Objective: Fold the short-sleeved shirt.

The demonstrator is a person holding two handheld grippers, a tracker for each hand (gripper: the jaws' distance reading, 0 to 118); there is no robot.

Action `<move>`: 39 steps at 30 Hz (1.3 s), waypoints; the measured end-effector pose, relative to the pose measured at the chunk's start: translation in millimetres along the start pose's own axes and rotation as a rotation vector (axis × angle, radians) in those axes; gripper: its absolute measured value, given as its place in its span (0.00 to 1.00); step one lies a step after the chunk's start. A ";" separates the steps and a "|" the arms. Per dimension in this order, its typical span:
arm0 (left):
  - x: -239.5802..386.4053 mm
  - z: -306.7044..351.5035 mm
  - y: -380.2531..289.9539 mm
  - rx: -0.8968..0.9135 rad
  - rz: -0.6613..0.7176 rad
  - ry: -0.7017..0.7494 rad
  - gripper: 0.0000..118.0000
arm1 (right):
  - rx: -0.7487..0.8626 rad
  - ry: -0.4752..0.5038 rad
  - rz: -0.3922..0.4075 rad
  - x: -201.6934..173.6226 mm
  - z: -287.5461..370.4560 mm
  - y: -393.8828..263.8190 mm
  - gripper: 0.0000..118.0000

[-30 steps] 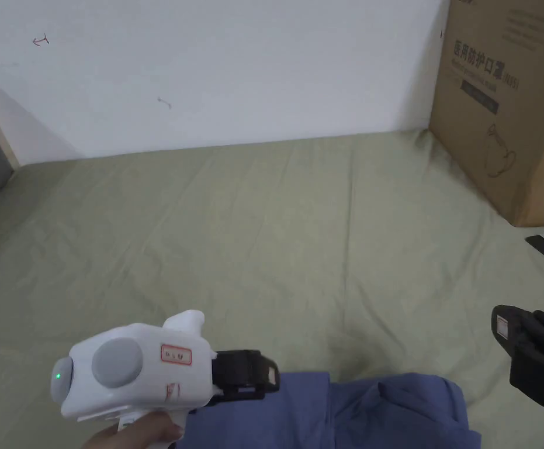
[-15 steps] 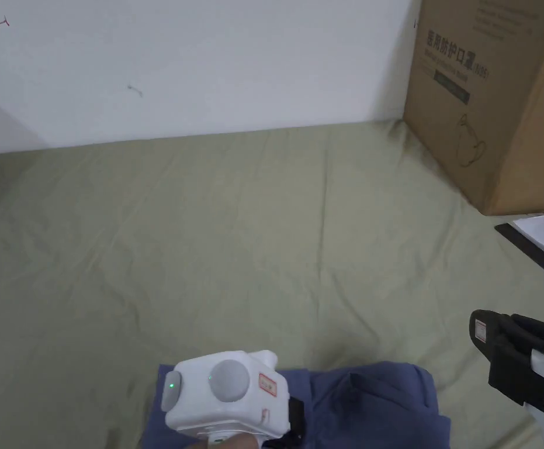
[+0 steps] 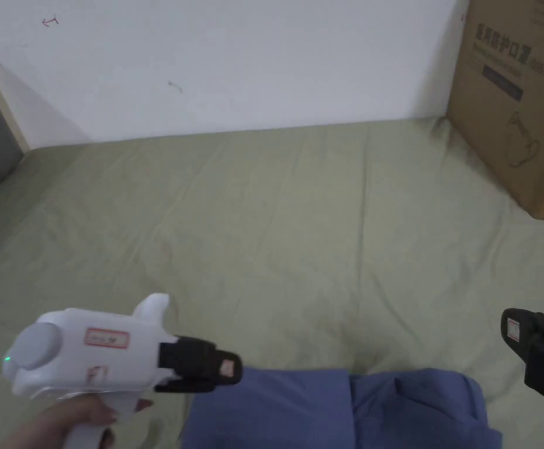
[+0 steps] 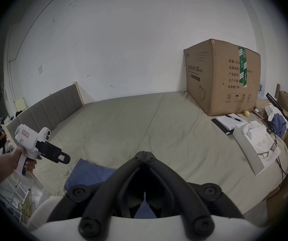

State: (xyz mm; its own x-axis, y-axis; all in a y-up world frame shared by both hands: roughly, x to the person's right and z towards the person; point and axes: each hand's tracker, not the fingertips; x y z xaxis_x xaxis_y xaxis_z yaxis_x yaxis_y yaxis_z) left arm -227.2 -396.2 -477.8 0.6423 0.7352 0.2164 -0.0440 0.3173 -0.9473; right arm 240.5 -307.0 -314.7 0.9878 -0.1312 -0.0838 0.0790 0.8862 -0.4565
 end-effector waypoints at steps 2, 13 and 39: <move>-27.9 12.8 -10.8 -0.026 0.085 -0.047 0.08 | -0.013 -0.004 0.008 -4.7 -5.4 1.0 0.00; -130.4 -37.9 -58.0 0.033 0.359 -0.280 1.00 | -0.073 0.031 0.037 -35.1 -37.1 2.6 0.00; -20.6 57.1 1.0 0.144 -0.077 0.785 0.05 | -0.083 0.075 -0.007 -32.0 -25.0 -7.5 0.00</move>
State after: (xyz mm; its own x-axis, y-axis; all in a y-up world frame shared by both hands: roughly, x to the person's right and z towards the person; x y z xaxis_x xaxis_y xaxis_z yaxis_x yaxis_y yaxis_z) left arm -284.1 -376.8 -469.7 0.9960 0.0897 -0.0004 -0.0422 0.4636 -0.8850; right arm 204.9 -320.5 -330.7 0.9742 -0.1728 -0.1454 0.0712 0.8459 -0.5285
